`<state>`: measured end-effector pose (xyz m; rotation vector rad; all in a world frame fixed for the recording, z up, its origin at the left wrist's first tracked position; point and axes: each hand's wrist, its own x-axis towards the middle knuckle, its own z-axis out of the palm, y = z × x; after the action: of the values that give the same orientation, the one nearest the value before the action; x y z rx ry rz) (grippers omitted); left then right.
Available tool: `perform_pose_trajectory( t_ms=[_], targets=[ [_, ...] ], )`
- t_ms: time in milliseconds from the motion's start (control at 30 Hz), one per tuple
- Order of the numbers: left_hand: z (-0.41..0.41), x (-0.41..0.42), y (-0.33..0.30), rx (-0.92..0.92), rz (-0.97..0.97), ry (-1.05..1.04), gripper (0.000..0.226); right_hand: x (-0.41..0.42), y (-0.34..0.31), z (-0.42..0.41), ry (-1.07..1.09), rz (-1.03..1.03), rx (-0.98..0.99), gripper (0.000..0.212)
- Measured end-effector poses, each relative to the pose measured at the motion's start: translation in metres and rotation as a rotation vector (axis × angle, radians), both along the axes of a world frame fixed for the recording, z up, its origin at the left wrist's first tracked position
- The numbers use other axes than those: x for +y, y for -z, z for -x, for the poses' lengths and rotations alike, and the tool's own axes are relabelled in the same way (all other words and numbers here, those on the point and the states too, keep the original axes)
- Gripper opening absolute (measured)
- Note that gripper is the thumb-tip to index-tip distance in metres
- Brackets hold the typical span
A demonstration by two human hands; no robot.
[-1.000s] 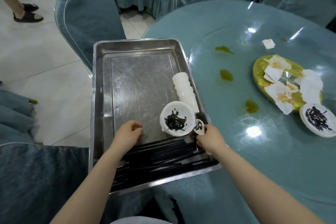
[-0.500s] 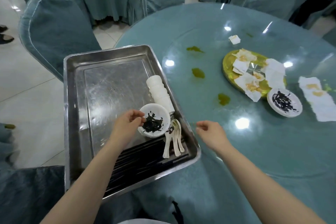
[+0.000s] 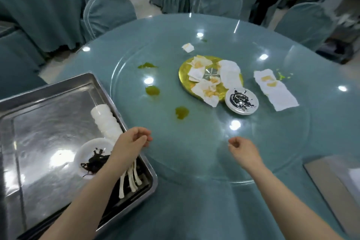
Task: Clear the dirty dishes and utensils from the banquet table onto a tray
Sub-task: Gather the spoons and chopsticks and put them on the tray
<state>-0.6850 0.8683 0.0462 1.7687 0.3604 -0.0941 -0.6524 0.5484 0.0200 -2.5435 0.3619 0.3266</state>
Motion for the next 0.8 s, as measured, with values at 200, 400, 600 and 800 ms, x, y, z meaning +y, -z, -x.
perform_pose_trajectory(
  t_ms=[200, 400, 600, 800],
  targets=[
    [-0.037, -0.054, -0.001, -0.011, -0.063, 0.048, 0.022, -0.07, 0.029, -0.008, -0.19, 0.399, 0.143, 0.062],
    [-0.045, -0.096, 0.007, -0.005, -0.052, 0.131, 0.027, -0.09, 0.046, -0.014, -0.222, 0.388, 0.115, 0.067],
    [-0.033, -0.125, 0.028, 0.055, -0.055, 0.203, 0.022, -0.087, 0.05, -0.011, -0.323, 0.417, 0.135, 0.071],
    [-0.017, -0.141, 0.055, 0.101, -0.403, 0.335, 0.041, -0.073, 0.044, -0.009, -0.432, 0.432, 0.116, 0.065]
  ],
)
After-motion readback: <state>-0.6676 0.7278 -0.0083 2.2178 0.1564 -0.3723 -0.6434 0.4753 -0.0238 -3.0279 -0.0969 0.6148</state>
